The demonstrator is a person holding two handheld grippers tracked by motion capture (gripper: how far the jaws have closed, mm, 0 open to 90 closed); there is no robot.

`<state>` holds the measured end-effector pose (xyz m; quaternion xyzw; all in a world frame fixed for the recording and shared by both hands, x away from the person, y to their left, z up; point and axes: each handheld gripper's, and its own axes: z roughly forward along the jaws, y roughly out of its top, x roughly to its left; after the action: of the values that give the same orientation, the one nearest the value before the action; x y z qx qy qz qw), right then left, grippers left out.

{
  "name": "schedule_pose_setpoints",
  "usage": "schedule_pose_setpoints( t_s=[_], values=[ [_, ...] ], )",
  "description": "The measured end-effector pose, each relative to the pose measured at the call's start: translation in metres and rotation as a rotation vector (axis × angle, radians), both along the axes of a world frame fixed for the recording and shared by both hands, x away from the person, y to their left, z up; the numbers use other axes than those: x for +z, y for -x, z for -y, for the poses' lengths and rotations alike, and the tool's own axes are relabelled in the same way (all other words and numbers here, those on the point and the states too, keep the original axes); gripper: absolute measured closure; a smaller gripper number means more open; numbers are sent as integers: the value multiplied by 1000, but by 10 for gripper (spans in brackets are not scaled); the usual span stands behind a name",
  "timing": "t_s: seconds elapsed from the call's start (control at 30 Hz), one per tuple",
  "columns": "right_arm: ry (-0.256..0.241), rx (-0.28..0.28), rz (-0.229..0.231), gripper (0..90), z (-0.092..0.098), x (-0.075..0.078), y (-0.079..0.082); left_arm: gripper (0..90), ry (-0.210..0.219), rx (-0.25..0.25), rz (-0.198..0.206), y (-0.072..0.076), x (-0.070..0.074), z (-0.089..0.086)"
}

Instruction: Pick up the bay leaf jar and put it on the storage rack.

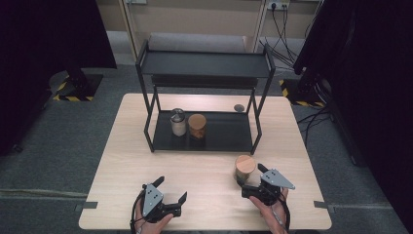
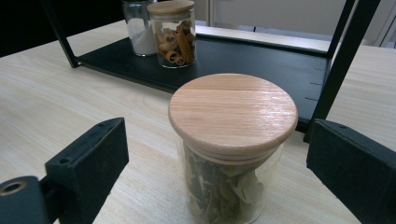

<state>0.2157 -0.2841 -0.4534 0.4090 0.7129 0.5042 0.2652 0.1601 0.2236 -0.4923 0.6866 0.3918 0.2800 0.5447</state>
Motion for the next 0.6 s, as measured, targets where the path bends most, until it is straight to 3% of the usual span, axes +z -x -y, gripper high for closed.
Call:
schedule_pose_setpoints(
  t_s=[0.6],
  values=[
    [6, -5, -22, 77, -5, -4, -15, 28, 1, -3, -2, 0, 0, 0]
  ],
)
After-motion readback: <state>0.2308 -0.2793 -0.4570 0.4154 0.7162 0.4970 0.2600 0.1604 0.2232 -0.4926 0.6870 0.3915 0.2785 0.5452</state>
